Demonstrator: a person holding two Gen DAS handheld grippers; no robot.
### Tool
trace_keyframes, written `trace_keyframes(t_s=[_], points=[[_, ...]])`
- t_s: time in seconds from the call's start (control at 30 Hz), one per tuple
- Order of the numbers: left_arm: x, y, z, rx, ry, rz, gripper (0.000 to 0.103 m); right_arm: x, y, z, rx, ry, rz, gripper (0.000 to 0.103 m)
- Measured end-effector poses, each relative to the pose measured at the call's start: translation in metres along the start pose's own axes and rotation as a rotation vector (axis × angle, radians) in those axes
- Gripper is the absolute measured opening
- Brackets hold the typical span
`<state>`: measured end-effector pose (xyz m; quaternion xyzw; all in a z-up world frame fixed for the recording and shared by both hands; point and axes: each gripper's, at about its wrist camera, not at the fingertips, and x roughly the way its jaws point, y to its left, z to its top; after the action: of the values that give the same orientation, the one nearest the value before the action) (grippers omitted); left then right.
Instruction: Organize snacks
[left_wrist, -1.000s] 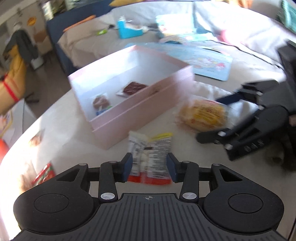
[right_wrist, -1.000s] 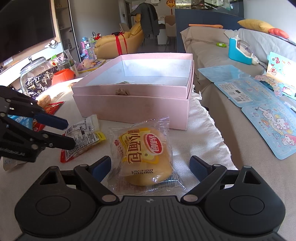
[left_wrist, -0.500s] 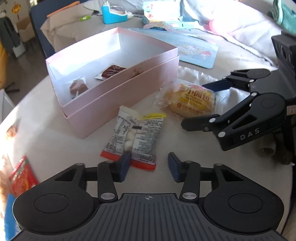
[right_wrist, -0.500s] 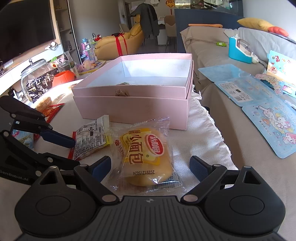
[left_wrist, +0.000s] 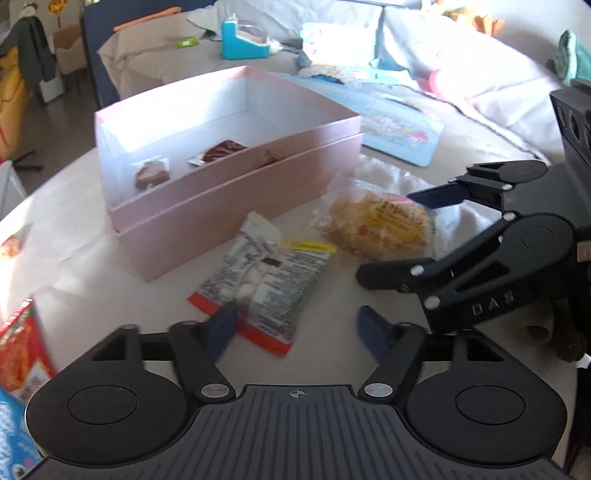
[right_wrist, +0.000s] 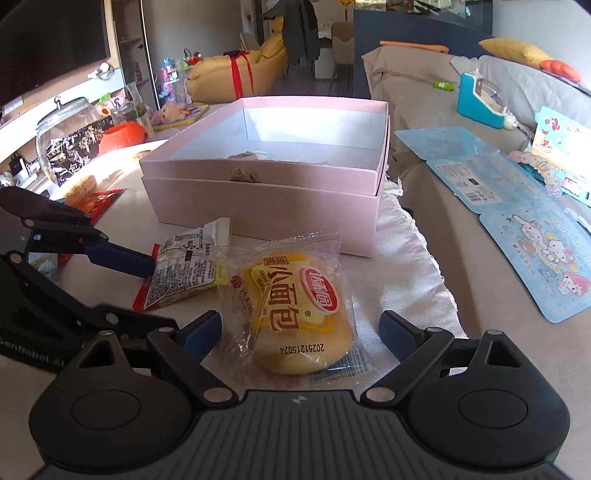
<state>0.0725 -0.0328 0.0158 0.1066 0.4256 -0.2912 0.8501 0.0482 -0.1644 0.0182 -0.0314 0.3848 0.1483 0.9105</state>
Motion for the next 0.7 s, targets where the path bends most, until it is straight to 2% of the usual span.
trace_keyframes(t_s=[0.1,0.2,0.3,0.37,0.5,0.7], points=[[0.002,-0.003,-0.002,0.014,-0.009,-0.019,0.091,-0.008,-0.002,0.005,0.01,-0.004,-0.013,0.093],[0.001,-0.003,-0.002,0.011,-0.023,-0.017,0.088,-0.018,-0.003,0.01,0.006,-0.031,-0.036,0.093],[-0.003,-0.004,-0.001,0.025,-0.046,0.048,0.08,-0.028,-0.004,0.013,-0.004,-0.065,-0.06,0.093],[-0.007,-0.004,0.001,0.045,-0.068,0.111,0.079,-0.032,-0.006,0.014,-0.006,-0.075,-0.072,0.093],[-0.004,0.006,0.01,0.039,-0.074,0.178,0.081,-0.028,-0.013,0.014,0.018,-0.058,-0.072,0.093],[0.007,0.03,0.022,-0.067,-0.078,0.133,0.086,-0.02,-0.018,0.012,0.058,-0.02,-0.04,0.093]])
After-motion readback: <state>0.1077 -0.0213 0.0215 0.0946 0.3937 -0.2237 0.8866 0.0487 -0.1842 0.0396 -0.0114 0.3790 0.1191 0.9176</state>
